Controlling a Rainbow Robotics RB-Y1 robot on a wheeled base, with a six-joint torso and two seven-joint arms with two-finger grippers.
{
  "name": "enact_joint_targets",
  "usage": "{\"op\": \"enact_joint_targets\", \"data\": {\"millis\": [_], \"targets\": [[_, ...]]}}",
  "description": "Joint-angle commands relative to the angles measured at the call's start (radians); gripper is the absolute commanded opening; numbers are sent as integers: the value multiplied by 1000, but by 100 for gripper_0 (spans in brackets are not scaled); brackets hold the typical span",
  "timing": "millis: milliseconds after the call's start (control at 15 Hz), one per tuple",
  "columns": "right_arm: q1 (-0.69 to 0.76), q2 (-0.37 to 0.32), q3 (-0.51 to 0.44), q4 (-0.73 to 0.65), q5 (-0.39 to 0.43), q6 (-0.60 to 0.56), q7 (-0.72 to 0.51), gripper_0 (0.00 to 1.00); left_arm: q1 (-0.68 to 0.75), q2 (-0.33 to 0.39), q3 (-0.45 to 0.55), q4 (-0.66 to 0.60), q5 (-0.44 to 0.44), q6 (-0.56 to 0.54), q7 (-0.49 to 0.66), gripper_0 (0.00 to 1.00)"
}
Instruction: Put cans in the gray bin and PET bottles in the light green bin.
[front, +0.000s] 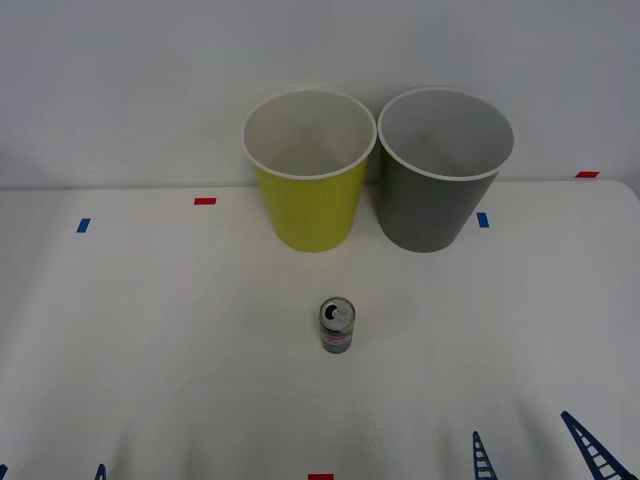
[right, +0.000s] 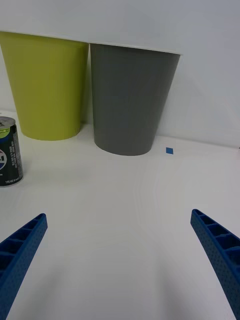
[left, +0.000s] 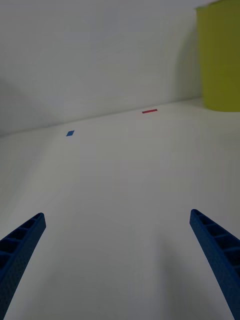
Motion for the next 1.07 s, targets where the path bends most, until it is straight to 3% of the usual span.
{"op": "enact_joint_targets", "data": {"millis": [67, 1067], "targets": [[0, 0, 0, 0, 0, 0, 0, 100, 0, 0, 0, 0, 0, 0, 0, 100], [0, 0, 0, 0, 0, 0, 0, 100, 0, 0, 0, 0, 0, 0, 0, 100]]}}
